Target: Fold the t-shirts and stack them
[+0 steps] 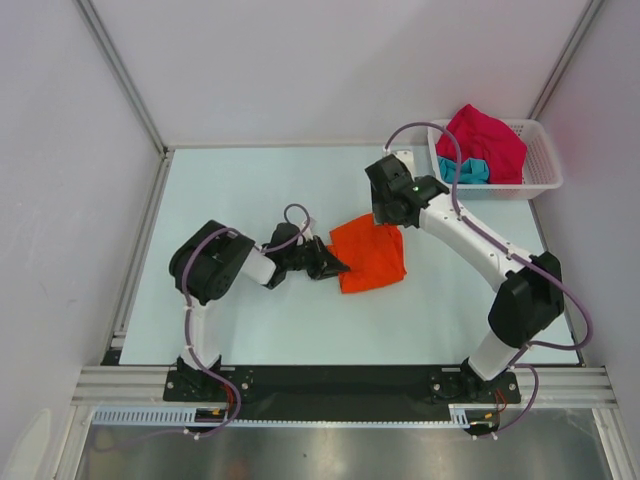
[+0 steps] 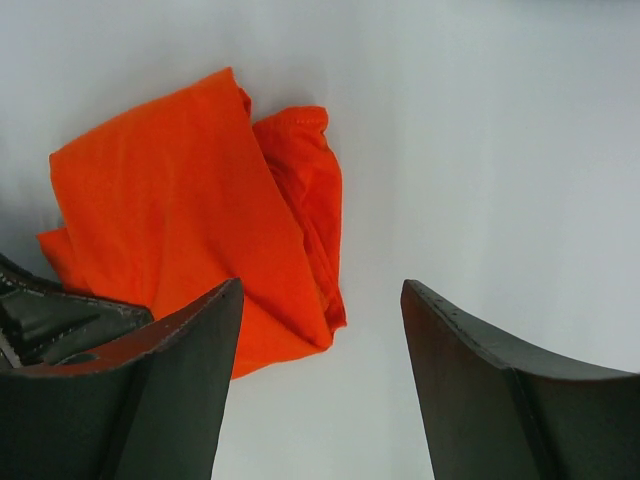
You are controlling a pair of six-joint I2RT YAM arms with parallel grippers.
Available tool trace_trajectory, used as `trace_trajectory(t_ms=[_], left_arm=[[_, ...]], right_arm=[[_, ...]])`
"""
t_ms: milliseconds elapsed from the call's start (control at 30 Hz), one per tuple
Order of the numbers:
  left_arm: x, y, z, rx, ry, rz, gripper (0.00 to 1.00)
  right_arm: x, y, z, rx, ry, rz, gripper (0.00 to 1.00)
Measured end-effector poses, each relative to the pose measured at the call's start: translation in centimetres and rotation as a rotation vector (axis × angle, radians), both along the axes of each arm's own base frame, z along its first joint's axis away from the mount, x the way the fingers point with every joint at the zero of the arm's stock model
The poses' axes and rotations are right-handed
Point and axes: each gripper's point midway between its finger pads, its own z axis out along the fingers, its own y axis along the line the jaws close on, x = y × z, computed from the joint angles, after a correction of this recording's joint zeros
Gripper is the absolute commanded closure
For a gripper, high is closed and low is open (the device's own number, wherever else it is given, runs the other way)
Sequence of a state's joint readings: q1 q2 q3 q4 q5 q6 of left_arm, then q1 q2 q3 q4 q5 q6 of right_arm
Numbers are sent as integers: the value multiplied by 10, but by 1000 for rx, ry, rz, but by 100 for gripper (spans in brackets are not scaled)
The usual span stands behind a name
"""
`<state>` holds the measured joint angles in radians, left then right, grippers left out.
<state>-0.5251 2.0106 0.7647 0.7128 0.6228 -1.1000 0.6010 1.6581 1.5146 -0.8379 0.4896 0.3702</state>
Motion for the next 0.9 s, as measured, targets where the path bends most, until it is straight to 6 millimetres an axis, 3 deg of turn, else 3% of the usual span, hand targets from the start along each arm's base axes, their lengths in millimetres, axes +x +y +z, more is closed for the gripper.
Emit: trace_trajectory(t_ms=[133,400,533,633,700,900], left_arm=[[0,-6,-6,-4,57,-22,100],[14,-13,-7,33,126,-27,100],[18,0,-4,81,159,27,100],[28,31,1,153,177,122,100],[40,67,11,195,183,219,100],[89,222,50,254,161,608,100]], right_arm=[[-11,1,9,17,0,4,30],[-62,12,85,198,-130,76,30],[-93,5,100,252,-155,103,29],[-104,-1,100,265,-151,104,28],[-108,0,99,275,-142,113,28],[-126,31,96,306,-111,217,28]])
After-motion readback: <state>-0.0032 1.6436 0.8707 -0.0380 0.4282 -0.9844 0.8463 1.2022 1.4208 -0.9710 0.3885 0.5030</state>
